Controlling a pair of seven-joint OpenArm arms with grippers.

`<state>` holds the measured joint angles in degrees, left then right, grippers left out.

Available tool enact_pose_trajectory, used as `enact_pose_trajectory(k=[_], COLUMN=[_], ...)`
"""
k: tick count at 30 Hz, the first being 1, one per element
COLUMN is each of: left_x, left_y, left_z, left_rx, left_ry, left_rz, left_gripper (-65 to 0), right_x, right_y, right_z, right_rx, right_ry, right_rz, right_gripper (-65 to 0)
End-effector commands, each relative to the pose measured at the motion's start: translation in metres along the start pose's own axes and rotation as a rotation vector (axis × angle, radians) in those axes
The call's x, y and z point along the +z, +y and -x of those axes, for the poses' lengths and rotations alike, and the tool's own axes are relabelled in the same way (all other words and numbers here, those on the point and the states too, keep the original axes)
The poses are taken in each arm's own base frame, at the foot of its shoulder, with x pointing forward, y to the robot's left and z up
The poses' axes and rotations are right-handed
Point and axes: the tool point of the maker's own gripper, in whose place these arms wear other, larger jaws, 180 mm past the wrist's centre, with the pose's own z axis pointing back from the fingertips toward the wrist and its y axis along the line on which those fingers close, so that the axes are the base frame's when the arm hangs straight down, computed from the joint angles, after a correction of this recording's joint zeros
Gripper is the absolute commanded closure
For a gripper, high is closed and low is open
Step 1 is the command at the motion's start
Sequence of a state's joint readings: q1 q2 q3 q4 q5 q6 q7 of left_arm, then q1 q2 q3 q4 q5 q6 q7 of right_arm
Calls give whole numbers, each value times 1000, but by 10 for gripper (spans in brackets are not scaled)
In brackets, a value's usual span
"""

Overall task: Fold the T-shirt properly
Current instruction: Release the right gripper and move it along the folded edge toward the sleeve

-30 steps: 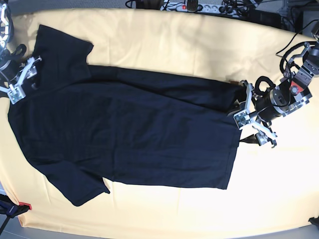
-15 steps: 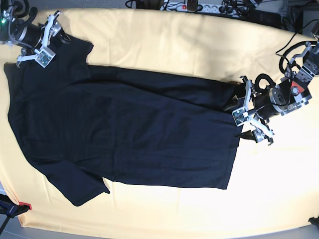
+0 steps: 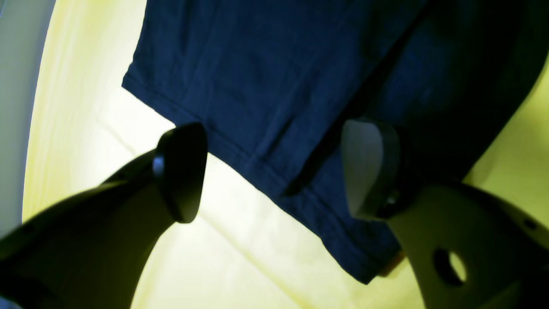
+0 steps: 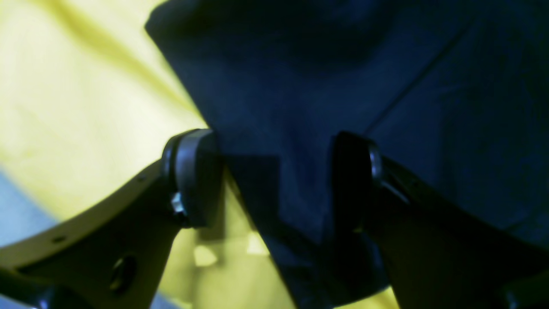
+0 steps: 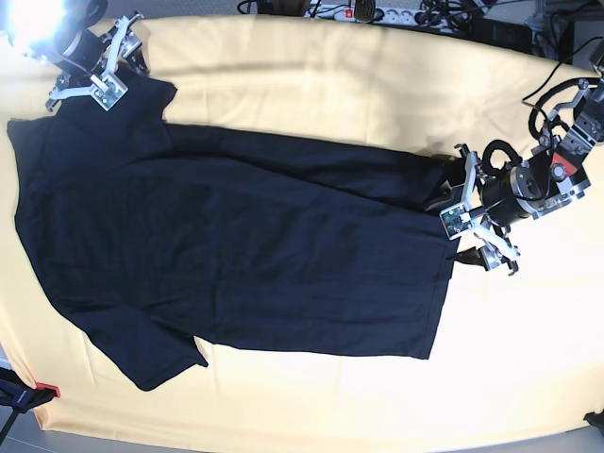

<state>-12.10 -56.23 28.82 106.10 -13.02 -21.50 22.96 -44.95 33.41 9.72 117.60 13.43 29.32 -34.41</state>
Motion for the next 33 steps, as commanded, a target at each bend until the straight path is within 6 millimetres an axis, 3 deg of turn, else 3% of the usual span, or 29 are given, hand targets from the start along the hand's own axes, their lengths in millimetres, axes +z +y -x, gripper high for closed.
enact_pose_trajectory(k=[1, 7, 10, 15, 17, 19, 27, 33], left_x=[7, 7, 7, 7, 7, 7, 7, 7], left_y=[15, 15, 15, 15, 15, 15, 15, 15], left_z=[-6, -6, -6, -6, -6, -6, -6, -6], left_rx=[-17, -17, -17, -17, -17, -17, -17, -17], left_ry=[-16, -17, -17, -17, -17, -17, -17, -18], left_rz=[-37, -37, -37, -37, -37, -37, -37, -37], left_gripper=[-486, -486, -486, -486, -486, -486, -486, -486], right_x=[2, 2, 3, 7, 8, 11, 34, 33], right_y=[-11, -12, -21, -41, -41, -41, -54, -64], right_z=[6, 6, 8, 16, 20, 19, -36, -80], right_rx=[16, 7, 3, 5, 4, 8, 140, 173], right_ry=[33, 33, 45, 90, 118, 132, 2, -192], right_rz=[48, 58, 105, 219, 220, 224, 326, 334], right_gripper=[-418, -407, -330, -81, -42, -43, -42, -42])
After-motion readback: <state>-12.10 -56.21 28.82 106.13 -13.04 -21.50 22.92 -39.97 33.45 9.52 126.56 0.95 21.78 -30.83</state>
